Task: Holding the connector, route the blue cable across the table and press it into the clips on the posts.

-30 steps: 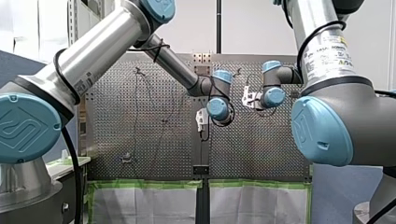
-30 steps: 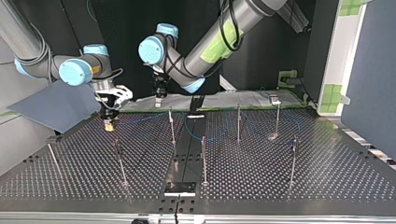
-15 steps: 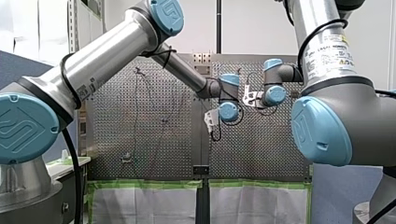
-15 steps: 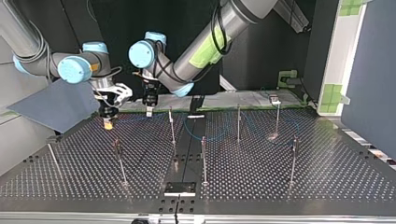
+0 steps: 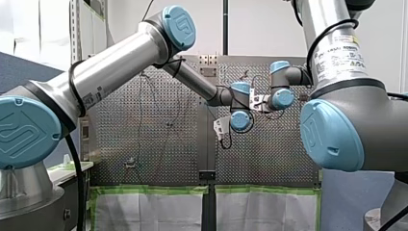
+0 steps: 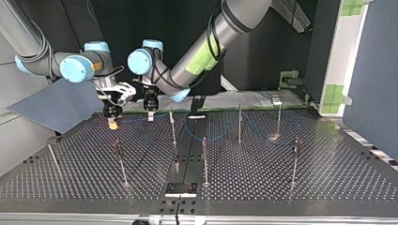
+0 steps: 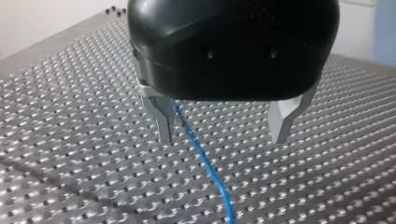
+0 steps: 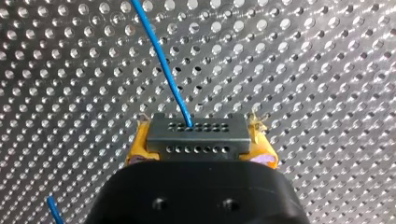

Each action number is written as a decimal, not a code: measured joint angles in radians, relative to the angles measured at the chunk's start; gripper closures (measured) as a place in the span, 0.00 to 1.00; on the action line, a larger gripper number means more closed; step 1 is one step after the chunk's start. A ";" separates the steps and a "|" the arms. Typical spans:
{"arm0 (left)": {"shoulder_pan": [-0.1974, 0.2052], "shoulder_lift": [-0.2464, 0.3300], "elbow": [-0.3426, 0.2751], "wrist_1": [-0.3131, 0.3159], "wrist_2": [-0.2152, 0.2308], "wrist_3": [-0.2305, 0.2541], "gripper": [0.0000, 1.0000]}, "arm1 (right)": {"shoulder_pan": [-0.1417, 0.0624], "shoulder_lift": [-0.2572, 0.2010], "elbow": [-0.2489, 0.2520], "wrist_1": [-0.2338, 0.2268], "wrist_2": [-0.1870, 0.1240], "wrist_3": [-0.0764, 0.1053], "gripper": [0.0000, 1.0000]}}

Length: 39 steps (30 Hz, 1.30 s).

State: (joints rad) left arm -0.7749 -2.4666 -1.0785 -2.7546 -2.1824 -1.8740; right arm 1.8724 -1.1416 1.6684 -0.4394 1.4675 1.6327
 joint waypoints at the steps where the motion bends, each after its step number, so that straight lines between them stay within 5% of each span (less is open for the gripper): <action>1: 0.001 -0.002 0.008 0.001 -0.004 0.000 0.00 | 0.002 -0.003 0.000 0.000 -0.007 0.000 1.00; 10: 0.003 -0.007 0.032 0.011 -0.018 0.002 0.00 | 0.007 -0.012 -0.001 -0.003 -0.066 0.000 1.00; 18: 0.012 -0.007 0.033 0.006 -0.016 0.000 0.00 | 0.008 -0.017 0.000 -0.004 -0.076 0.000 1.00; 20: 0.014 -0.007 0.033 0.004 -0.014 0.000 0.43 | 0.008 -0.019 0.000 -0.004 -0.077 0.001 1.00; 21: 0.014 -0.007 0.033 0.003 -0.013 0.000 0.43 | 0.008 -0.019 0.000 -0.004 -0.077 0.001 1.00; 23: 0.015 -0.007 0.033 0.003 -0.010 0.000 0.85 | 0.008 -0.020 0.000 -0.004 -0.077 0.001 1.00; 24: 0.015 -0.007 0.033 0.003 -0.009 -0.001 0.85 | 0.008 -0.021 -0.001 -0.004 -0.077 0.001 1.00; 26: 0.016 -0.006 0.033 0.003 -0.007 -0.003 1.00 | 0.008 -0.021 -0.001 -0.004 -0.078 0.000 1.00; 39: 0.017 0.028 0.033 -0.052 -0.057 -0.064 1.00 | 0.002 -0.056 -0.019 -0.003 -0.086 0.017 1.00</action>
State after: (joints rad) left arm -0.7582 -2.4391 -1.0457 -2.8070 -2.2398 -1.9382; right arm 1.8746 -1.1974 1.6492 -0.4421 1.3814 1.6502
